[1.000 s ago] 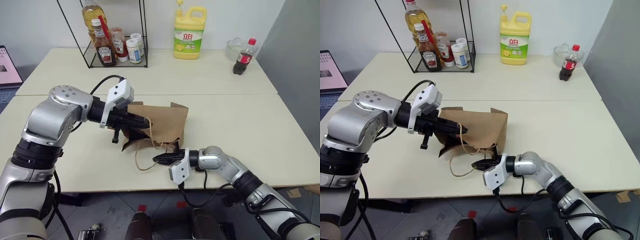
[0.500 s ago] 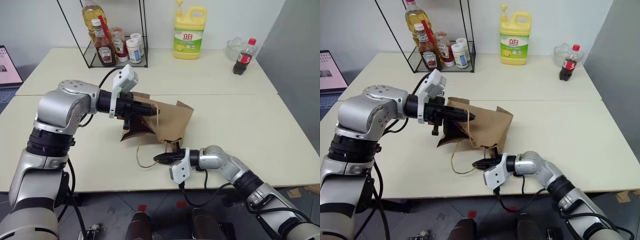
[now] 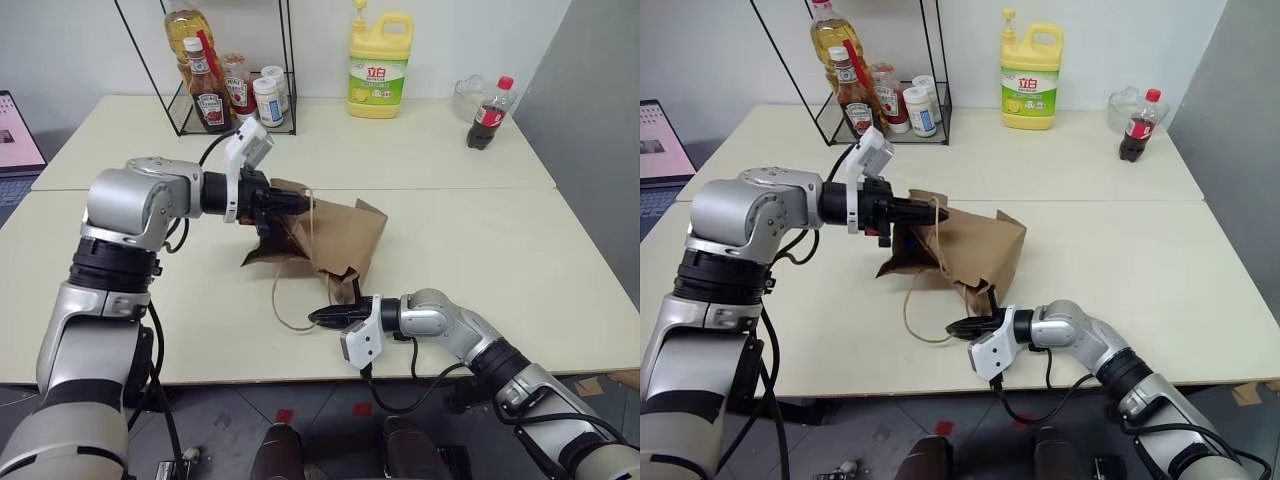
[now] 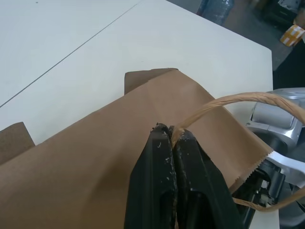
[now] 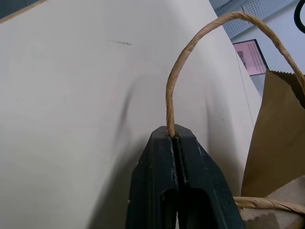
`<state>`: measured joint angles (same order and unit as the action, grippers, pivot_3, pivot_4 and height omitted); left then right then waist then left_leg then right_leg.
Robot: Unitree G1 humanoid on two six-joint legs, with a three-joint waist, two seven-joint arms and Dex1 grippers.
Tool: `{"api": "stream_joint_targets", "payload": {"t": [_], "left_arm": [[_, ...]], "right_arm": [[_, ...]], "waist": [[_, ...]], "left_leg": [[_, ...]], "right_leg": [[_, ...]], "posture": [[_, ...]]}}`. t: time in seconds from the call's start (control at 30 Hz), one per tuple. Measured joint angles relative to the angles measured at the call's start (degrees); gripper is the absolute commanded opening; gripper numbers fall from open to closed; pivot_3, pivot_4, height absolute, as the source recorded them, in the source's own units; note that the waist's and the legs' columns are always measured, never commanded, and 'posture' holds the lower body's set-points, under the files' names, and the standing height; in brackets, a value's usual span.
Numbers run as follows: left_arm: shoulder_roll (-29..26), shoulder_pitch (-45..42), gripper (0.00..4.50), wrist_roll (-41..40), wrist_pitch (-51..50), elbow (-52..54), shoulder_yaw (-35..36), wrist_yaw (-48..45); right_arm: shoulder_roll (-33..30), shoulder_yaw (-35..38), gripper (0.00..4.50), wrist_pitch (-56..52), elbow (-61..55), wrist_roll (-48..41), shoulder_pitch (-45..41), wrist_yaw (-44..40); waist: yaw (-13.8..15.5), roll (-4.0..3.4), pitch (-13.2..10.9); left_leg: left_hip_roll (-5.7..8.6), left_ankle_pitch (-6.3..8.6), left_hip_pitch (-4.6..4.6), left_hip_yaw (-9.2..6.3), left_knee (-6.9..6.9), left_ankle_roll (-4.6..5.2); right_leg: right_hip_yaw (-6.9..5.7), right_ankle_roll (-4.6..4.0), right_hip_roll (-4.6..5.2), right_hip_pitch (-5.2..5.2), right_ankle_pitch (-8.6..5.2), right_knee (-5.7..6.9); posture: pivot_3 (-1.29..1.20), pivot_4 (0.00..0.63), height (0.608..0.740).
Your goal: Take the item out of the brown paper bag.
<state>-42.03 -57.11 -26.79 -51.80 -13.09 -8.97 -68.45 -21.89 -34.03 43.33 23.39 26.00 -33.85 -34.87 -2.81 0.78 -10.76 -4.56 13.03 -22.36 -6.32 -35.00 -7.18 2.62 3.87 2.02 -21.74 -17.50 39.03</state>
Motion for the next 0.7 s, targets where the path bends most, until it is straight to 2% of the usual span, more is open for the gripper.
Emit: {"api": "stream_joint_targets", "payload": {"t": [0.2, 0.3, 0.43, 0.7], "left_arm": [[-6.0, 8.1, 0.0, 6.1, 14.3, 8.0, -2.9, -5.8], [-5.9, 10.5, 0.61, 7.8, 18.7, 9.0, -3.4, -7.2], [-5.9, 12.0, 1.81, 8.0, 21.6, 11.3, -3.4, -9.1], [-6.1, 11.3, 1.81, 8.6, 24.3, 12.8, -3.2, -11.7]], "right_arm": [[0.1, 0.0, 0.02, -0.1, 0.4, -0.1, -0.2, 0.0], [0.1, 0.0, 0.0, -0.2, 0.6, 0.0, -0.3, -0.1], [0.1, 0.0, 0.0, -0.2, 0.5, -0.1, -0.3, 0.0], [0.1, 0.0, 0.0, -0.3, 0.5, -0.1, -0.3, -0.1]], "waist": [[0.0, 0.01, 0.0], [0.1, 0.09, 0.1], [0.0, 0.09, 0.1], [0.0, 0.09, 0.1]], "left_leg": [[-0.01, -0.01, 0.03, 0.02, 0.05, -0.03], [-0.01, 0.07, 0.03, 0.02, 0.03, 0.12], [-0.01, 0.08, 0.03, 0.02, 0.04, 0.14], [-0.01, 0.08, 0.03, 0.02, 0.04, 0.14]], "right_leg": [[0.01, 0.0, 0.0, 0.02, 0.0, -0.02], [0.02, 0.0, 0.0, 0.02, 0.0, -0.01], [0.01, 0.0, 0.0, 0.01, 0.0, -0.01], [0.01, 0.0, 0.0, 0.01, 0.0, -0.01]], "posture": [[0.0, 0.15, 0.74], [0.0, 0.15, 0.74], [0.0, 0.15, 0.74], [0.0, 0.15, 0.74]]}}
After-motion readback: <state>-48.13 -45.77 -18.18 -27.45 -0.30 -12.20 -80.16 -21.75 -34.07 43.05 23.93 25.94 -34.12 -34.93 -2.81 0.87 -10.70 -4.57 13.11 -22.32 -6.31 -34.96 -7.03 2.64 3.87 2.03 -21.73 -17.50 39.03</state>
